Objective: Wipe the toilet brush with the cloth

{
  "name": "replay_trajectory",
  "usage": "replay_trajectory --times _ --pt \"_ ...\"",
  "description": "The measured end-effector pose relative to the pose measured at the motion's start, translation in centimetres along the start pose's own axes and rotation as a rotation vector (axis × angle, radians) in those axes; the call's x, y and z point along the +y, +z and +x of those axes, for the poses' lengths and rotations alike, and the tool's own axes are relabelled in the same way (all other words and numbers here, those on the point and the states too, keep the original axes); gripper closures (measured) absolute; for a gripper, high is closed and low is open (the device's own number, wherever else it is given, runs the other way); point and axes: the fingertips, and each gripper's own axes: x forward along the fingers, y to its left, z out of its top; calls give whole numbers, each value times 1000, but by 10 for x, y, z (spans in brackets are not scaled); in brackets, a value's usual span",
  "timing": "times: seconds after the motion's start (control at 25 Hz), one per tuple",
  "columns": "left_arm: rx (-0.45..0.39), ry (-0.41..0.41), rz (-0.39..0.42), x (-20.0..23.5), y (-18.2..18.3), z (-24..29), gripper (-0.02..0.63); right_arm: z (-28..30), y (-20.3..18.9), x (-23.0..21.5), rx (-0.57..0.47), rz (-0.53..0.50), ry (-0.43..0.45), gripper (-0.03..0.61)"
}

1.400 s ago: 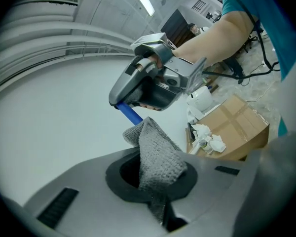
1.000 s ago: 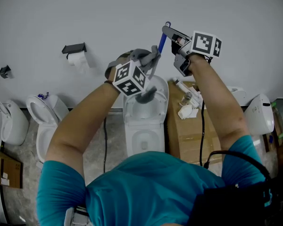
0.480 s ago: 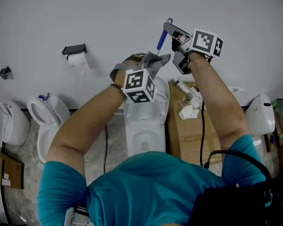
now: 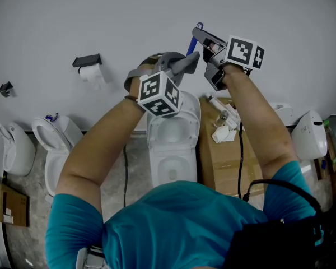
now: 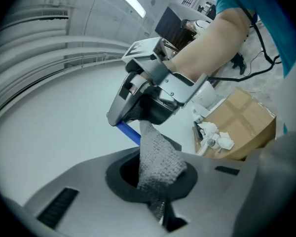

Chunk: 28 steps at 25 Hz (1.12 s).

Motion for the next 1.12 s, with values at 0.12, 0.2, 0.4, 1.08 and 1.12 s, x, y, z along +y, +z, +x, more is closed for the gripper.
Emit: replay_trajectory --times 0.12,0.2,0.4,1.08,1.12 --pt "17 -17 16 -6 -5 0 601 -1 4 5 -21 17 15 528" --pt "28 -28 20 -16 -12 0 601 -2 9 7 -35 10 18 528" --pt "54 -56 5 -38 -36 -4 601 -10 21 5 -79 23 19 528" --pt "142 -154 -91 -77 -101 -16 601 -25 36 24 -113 -33 112 528" --pt "129 -151 -140 -68 -98 -17 601 -23 30 29 -95 -51 128 528"
